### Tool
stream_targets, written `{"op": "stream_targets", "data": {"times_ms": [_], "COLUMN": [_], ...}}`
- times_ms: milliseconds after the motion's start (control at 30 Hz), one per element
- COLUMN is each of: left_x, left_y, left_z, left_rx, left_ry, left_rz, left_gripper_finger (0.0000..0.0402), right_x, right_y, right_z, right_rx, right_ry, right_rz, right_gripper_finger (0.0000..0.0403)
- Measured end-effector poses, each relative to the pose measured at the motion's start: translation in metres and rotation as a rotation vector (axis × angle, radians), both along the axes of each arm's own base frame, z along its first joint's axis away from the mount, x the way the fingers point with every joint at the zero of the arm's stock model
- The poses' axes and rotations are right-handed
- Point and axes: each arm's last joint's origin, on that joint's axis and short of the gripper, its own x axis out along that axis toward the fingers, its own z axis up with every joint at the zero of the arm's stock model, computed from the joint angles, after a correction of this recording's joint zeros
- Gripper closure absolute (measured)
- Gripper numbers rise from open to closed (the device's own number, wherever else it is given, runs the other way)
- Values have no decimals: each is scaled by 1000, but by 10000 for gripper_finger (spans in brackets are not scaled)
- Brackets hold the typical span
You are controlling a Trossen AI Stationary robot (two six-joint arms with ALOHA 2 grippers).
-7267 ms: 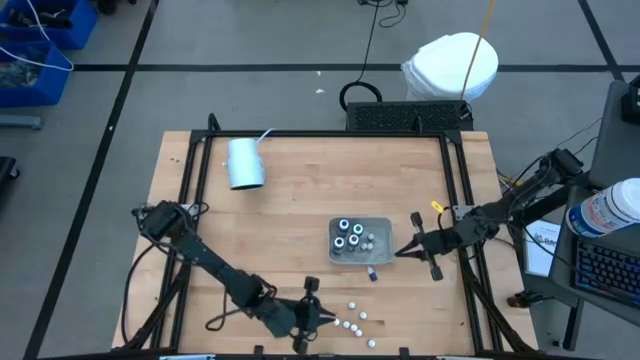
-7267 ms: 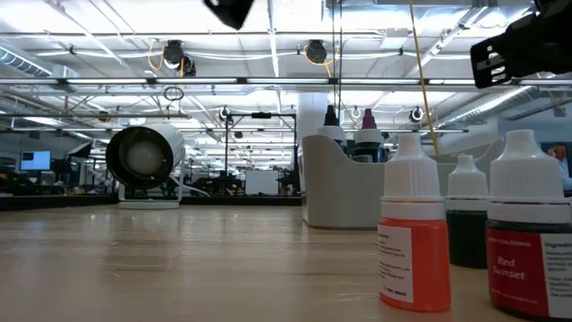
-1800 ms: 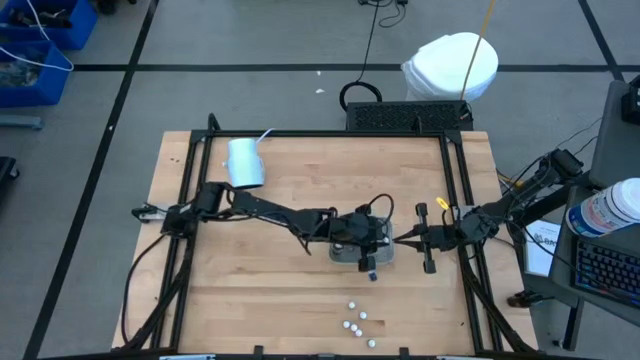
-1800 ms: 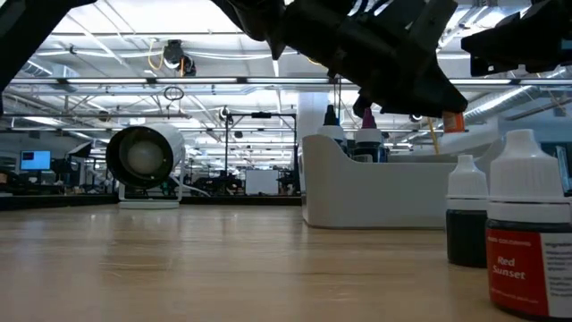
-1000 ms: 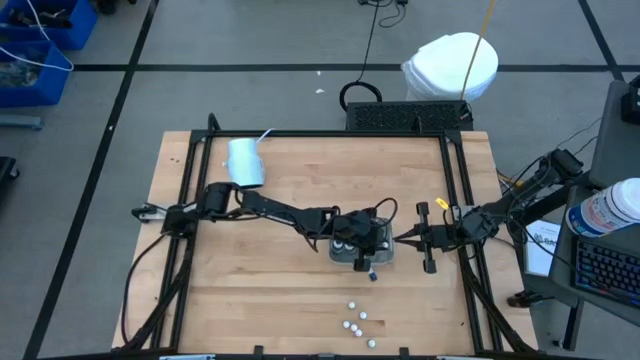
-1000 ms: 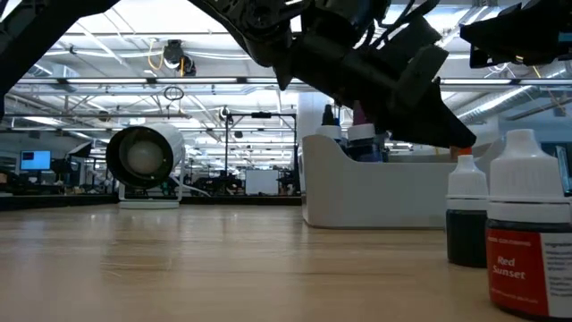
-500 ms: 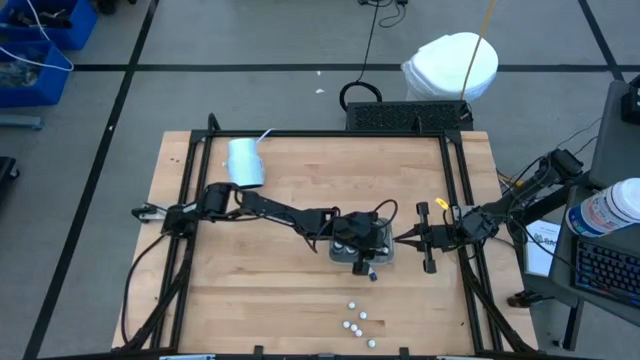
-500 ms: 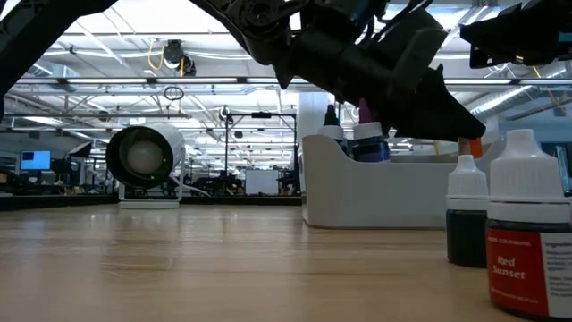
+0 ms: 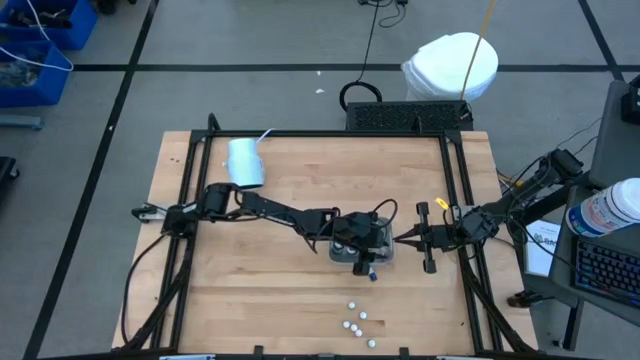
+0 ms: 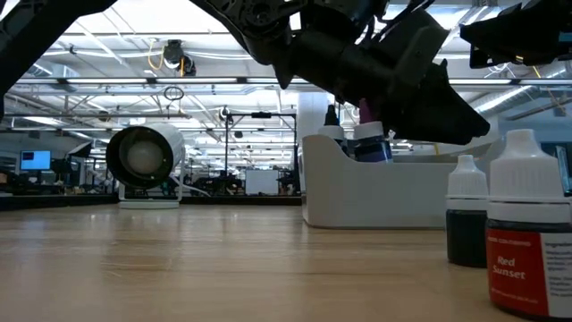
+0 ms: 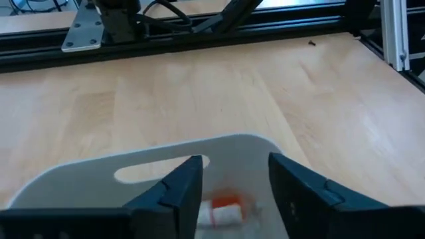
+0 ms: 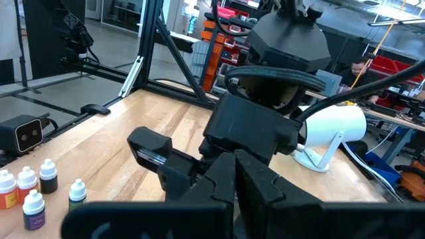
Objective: Pick & Place food coloring
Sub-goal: Put the small green food coloring bottle into the gray bin
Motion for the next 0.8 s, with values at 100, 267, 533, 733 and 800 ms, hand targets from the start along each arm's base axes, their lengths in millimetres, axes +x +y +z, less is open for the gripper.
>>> {"op": "stream_targets", "data": {"times_ms": [100,267,533,733,800], "left_x": [1,-13,-104,-179,-202], "left_y": [0,-7,-36,-45,-41], "left_z": [2,56,180,206,198], "left_rx": [0,-7,46,105,93], "left_ry": [-21,-99,-24,-132,-208], "left_rz": [4,-38,-70,54,76], "left_gripper_finger": [211,215,286,391,390], "right_x": [0,0,0,0,0], "right_y": [0,0,0,0,0], "right_z": [0,0,-2,-2,-2], "right_rx": [0,-2,13,50,62], "right_ry": [0,4,17,20,21], "right_rz": [0,0,2,1,1], "right_gripper_finger": [399,399,399,399,399]}}
